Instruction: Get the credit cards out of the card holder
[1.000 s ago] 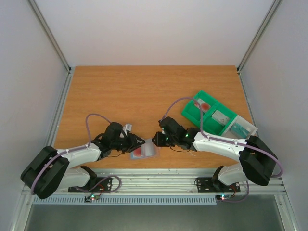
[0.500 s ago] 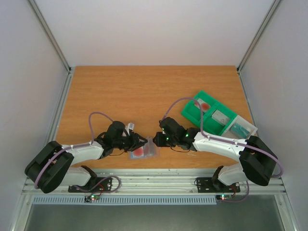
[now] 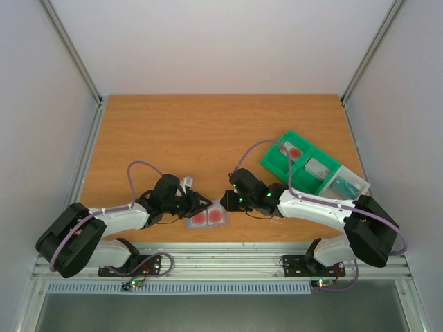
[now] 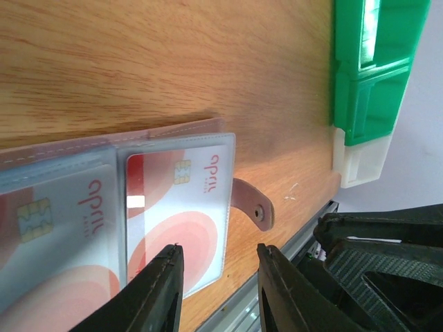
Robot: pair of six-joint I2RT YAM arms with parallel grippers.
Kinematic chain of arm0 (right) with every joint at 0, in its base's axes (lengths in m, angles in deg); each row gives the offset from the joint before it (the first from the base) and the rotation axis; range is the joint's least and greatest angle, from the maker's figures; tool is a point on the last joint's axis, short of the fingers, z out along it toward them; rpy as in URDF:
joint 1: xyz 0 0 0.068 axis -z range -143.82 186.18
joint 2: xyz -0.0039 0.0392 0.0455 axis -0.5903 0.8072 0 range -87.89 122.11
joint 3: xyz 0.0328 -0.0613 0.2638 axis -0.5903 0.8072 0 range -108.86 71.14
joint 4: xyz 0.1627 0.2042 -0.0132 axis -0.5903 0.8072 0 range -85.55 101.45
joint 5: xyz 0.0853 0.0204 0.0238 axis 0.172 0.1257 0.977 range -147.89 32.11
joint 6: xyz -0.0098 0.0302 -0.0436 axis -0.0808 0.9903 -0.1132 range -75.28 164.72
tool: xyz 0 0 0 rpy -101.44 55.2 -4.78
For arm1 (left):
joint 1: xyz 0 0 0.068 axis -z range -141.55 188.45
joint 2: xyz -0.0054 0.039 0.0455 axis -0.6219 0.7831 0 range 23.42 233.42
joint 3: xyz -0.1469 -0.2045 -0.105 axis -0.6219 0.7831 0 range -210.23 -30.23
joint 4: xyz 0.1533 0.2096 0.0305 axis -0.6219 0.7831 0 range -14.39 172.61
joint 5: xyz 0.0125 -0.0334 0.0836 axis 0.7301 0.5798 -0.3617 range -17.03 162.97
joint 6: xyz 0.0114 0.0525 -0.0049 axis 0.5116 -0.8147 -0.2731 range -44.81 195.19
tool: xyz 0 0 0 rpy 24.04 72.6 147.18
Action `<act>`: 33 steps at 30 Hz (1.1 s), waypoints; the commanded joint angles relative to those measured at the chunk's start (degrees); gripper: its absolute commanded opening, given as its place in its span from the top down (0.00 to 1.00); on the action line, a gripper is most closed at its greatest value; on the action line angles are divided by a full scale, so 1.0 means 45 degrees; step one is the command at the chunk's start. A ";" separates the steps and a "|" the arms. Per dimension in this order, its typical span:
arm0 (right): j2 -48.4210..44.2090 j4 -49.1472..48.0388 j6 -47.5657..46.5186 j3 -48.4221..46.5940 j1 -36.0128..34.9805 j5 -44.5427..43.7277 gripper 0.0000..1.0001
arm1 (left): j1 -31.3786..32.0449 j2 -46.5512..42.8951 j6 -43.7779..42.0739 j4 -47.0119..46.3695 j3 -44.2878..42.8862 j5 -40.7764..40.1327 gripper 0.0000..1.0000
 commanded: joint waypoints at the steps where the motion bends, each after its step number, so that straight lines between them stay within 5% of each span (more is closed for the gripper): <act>1: 0.0238 0.0004 -0.0276 -0.0078 -0.0099 0.0202 0.83 | 0.0083 -0.0138 -0.0427 0.0156 -0.0086 -0.0451 0.69; 33: 0.2947 -0.0017 -0.0373 0.0182 -0.0099 0.1143 0.91 | 0.0098 0.0914 -0.0713 -0.0216 0.0288 -0.0630 0.69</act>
